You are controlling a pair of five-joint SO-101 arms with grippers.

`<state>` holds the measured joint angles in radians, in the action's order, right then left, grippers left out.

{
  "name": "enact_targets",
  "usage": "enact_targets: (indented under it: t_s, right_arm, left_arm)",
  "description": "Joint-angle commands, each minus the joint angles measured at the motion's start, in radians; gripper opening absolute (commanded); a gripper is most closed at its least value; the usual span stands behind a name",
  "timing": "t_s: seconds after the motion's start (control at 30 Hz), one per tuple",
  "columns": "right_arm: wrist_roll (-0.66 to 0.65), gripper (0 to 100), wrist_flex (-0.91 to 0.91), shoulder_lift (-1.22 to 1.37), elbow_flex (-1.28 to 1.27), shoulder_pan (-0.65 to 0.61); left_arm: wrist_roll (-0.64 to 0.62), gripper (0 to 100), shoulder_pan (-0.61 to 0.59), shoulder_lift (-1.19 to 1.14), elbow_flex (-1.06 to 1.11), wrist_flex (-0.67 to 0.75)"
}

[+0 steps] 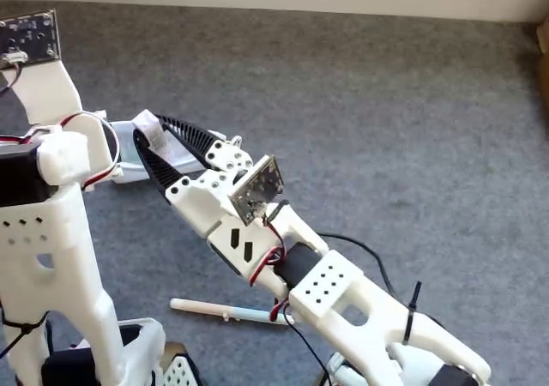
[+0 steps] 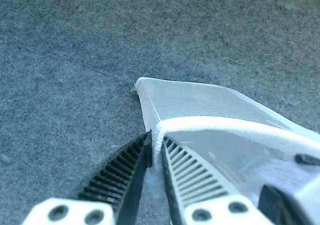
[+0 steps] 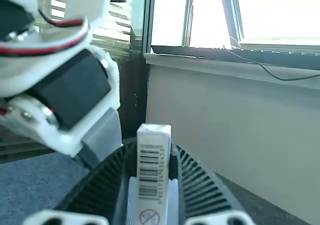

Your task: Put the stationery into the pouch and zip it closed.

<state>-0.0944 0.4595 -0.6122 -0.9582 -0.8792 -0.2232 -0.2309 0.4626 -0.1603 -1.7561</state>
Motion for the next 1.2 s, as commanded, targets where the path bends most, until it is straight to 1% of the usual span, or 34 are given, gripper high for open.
enact_targets:
  t_s: [0.0, 0.43, 0.5, 0.57, 0.63, 0.73, 1.17]
  right_arm:
    - [-0.011, 0.5, 0.03, 0.001, 0.025, 0.038]
    - [-0.012, 0.9, 0.019, -0.008, 0.022, 0.048]
    - [-0.012, 4.2, 0.019, -0.01, 0.022, 0.047]
    - [-0.012, 10.4, 0.018, 0.001, 0.022, 0.047]
    - [-0.012, 14.3, -0.021, 0.001, 0.024, 0.047]
    - [-0.012, 14.4, -0.09, -0.01, 0.025, 0.045]
    - [-0.012, 14.4, -0.091, -0.012, 0.025, 0.044]
  left_arm:
    - [-0.008, 1, -0.008, -0.001, -0.008, -0.003]
    - [-0.008, 1, -0.008, -0.001, -0.008, -0.003]
    - [-0.008, 1, -0.008, -0.001, -0.008, -0.003]
    - [-0.008, 1, -0.008, -0.001, -0.008, -0.003]
    - [-0.008, 1, -0.008, -0.001, -0.008, -0.002]
    - [-0.008, 1, -0.008, -0.001, -0.008, -0.002]
    - [-0.008, 1, -0.008, -0.001, -0.007, -0.003]
